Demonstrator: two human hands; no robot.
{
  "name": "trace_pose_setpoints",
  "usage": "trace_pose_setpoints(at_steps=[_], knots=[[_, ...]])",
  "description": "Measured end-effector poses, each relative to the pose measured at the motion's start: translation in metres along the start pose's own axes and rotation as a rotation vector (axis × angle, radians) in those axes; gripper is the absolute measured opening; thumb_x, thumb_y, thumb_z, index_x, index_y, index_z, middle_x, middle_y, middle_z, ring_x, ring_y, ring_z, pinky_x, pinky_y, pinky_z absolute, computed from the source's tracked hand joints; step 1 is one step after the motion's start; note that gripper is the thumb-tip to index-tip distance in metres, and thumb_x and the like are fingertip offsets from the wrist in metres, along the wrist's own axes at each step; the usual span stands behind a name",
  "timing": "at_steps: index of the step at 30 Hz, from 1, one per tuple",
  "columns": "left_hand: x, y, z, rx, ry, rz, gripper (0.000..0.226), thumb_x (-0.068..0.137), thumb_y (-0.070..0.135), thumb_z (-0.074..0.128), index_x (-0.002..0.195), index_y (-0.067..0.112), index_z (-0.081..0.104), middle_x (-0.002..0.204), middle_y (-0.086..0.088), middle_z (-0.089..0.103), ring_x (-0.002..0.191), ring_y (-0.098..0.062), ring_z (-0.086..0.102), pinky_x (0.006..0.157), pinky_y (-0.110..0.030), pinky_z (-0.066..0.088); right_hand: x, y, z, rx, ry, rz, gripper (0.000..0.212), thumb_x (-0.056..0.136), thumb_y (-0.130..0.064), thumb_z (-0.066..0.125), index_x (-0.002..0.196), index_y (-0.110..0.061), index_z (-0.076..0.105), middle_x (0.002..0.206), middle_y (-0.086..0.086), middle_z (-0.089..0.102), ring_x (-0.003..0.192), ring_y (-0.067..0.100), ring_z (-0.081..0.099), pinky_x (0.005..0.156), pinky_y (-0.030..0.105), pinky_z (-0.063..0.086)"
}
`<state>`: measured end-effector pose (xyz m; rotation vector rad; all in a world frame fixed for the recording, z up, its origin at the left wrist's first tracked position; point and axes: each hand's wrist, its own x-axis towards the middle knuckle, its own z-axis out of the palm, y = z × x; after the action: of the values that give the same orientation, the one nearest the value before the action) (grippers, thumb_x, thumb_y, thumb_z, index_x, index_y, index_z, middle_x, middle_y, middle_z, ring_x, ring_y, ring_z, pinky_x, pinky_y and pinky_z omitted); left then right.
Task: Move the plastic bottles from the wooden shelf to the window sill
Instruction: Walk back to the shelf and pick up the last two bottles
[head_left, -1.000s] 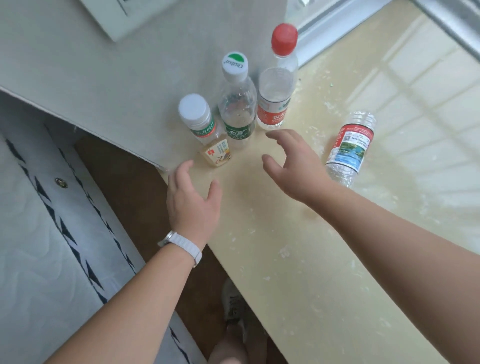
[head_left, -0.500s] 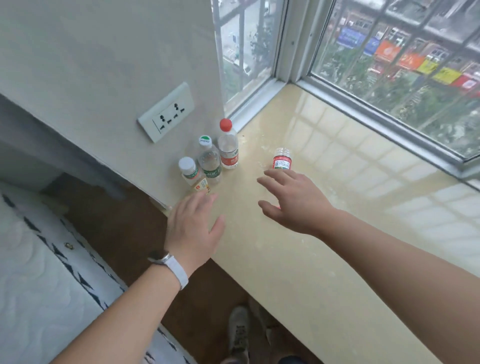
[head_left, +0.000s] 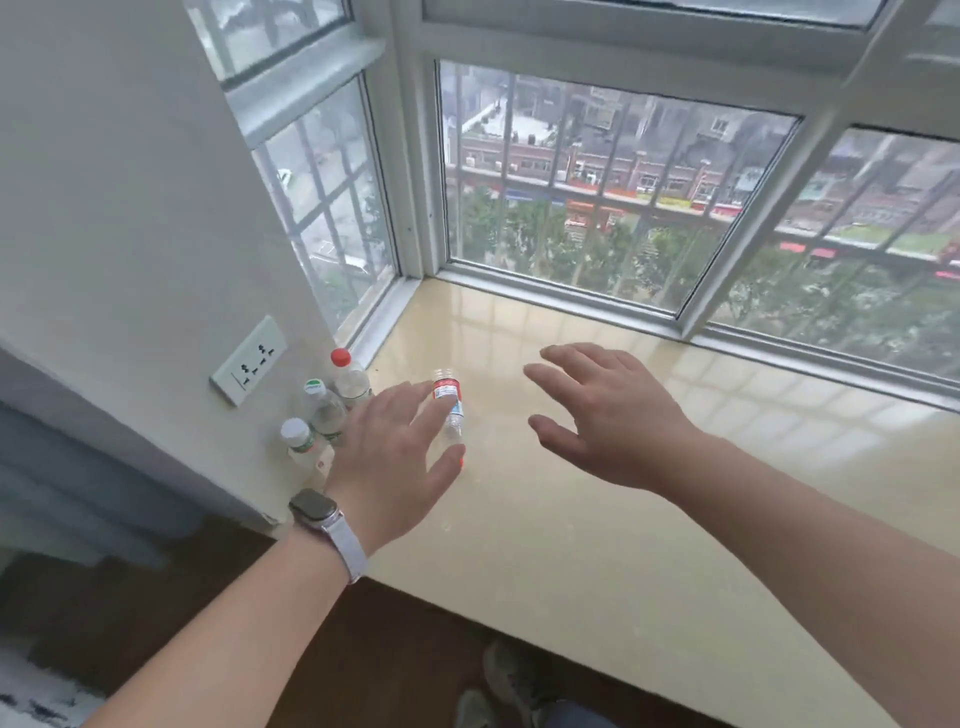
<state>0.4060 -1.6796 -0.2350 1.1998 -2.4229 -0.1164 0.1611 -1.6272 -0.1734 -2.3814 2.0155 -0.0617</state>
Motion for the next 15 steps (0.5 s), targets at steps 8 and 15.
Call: trace_pose_setpoints(at_steps=[8,15], knots=[[0.038,0.082,-0.022,0.01,-0.03,0.227,0.052,0.089,0.049,0.05,0.126,0.017,0.067,0.13,-0.012,0.066,0.119,-0.038,0.061,0.1,-0.058,0.047,-0.097,0.04,-0.039,-0.049,0.106,0.206,0.061,0.09,-0.055,0.036,0.131,-0.018,0.059,0.132,0.009,0.061,0.122,0.033,0.055,0.094,0.047,0.046],[0.076,0.185,-0.006,0.022,-0.041,0.527,0.055,0.089,0.048,0.048,0.127,0.013,0.066,0.133,-0.013,0.065,0.12,-0.038,0.061,0.1,-0.056,0.046,-0.186,0.095,-0.056,-0.079,0.218,0.418,0.057,0.089,-0.053,0.04,0.128,-0.016,0.061,0.127,0.009,0.064,0.117,0.032,0.058,0.091,0.046,0.048]])
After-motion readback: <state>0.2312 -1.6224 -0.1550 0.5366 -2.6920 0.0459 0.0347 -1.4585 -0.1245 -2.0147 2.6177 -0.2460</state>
